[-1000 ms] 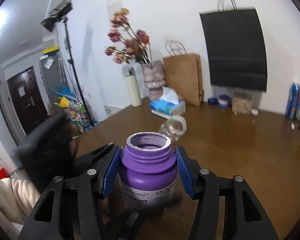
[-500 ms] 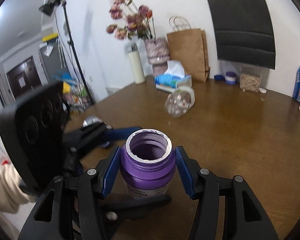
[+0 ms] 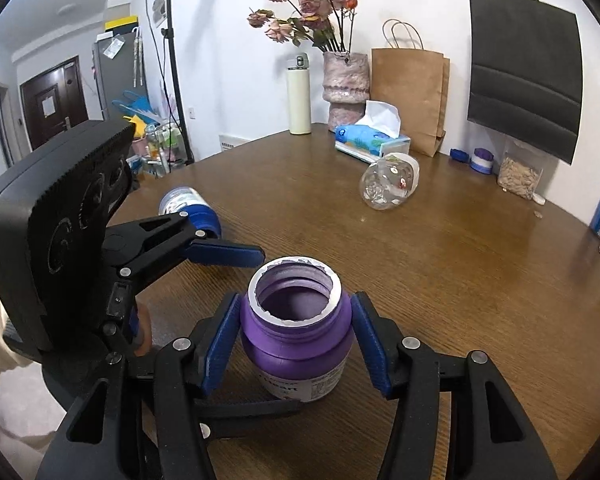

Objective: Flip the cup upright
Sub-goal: 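Open the right gripper and withdraw it from the purple bottle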

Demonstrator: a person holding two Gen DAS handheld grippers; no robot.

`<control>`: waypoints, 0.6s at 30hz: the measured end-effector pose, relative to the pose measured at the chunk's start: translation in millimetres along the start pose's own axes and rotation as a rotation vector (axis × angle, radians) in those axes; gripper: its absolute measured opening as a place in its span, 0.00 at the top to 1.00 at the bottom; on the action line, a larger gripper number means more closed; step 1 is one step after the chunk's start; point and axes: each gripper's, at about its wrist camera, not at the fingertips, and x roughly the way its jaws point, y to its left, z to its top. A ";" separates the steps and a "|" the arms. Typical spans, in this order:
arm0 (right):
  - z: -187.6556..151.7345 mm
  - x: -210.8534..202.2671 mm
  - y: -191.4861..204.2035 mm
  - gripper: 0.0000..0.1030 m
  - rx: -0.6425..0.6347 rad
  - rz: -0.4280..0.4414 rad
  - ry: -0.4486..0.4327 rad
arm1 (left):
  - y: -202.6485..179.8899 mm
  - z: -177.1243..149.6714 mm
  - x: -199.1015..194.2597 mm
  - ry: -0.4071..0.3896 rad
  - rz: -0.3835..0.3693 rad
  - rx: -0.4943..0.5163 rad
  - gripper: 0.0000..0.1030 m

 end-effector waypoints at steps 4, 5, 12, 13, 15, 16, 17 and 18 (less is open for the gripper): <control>0.5 -5.5 -1.1 0.40 0.024 -0.004 -0.002 | -0.9 1.1 -5.8 -0.017 0.013 0.008 0.00; -0.1 -6.2 -0.4 0.40 0.021 -0.011 0.001 | -1.7 0.4 -8.2 -0.022 0.018 0.010 0.00; 1.1 -19.9 9.1 0.31 -0.002 -0.044 -0.017 | -5.2 -3.3 -24.2 -0.055 0.049 0.012 0.00; 0.9 -23.3 10.7 0.31 -0.004 -0.046 -0.022 | -6.3 -4.5 -28.7 -0.061 0.056 0.012 0.00; 0.7 -31.3 13.1 0.31 -0.005 -0.055 -0.033 | -7.4 -5.7 -36.0 -0.073 0.069 0.012 0.00; 1.0 -36.4 13.9 0.31 -0.001 -0.055 -0.040 | -7.8 -6.2 -43.0 -0.083 0.078 0.009 0.00; 1.0 -43.0 14.6 0.31 0.006 -0.052 -0.052 | -8.0 -6.8 -49.0 -0.091 0.084 0.006 0.00; 1.4 -51.8 14.0 0.31 0.020 -0.044 -0.069 | -7.8 -7.2 -55.6 -0.102 0.087 0.001 0.00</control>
